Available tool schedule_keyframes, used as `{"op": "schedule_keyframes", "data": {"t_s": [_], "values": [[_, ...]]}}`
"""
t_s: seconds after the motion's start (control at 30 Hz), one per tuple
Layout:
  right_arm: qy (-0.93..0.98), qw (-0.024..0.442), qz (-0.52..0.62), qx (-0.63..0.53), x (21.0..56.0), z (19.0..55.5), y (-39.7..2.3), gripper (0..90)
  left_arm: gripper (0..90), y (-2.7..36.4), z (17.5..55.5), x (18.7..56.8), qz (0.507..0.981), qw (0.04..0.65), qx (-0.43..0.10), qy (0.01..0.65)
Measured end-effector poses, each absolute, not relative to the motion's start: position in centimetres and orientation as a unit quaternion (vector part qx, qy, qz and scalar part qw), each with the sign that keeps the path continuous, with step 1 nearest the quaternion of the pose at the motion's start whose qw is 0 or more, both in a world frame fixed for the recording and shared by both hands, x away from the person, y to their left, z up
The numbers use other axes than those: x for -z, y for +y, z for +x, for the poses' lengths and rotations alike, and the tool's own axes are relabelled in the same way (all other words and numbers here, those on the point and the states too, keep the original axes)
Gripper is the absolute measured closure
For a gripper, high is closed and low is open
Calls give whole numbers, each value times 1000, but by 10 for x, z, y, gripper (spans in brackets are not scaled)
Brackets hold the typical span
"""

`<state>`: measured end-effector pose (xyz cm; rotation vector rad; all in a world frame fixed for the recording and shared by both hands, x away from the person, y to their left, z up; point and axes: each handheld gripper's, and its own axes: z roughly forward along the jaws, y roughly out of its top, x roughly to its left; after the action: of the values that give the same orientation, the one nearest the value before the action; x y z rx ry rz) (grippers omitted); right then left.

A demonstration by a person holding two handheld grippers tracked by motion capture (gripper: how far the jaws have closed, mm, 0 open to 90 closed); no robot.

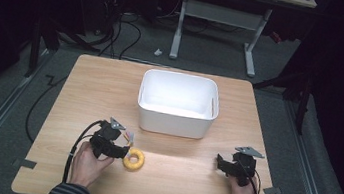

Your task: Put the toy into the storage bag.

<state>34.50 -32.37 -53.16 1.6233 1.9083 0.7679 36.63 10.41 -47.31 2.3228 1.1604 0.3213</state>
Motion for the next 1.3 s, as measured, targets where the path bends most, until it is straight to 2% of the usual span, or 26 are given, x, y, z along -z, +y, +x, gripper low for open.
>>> {"op": "schedule_keyframes", "data": {"t_s": [0.5,0.8,1.0,1.23,1.3], "values": [[703,257,600,-283,532,345,-323,141,328,86,370,490,874,226,-103,419],[703,258,599,-283,532,345,-324,141,361,79,370,498,879,214,-102,414],[703,258,599,-283,532,345,-324,141,401,75,372,502,884,201,-102,410],[703,258,599,-283,532,345,-324,142,546,74,371,502,884,203,-92,410],[703,258,599,-283,532,345,-324,141,560,74,371,502,884,204,-91,411]]}}
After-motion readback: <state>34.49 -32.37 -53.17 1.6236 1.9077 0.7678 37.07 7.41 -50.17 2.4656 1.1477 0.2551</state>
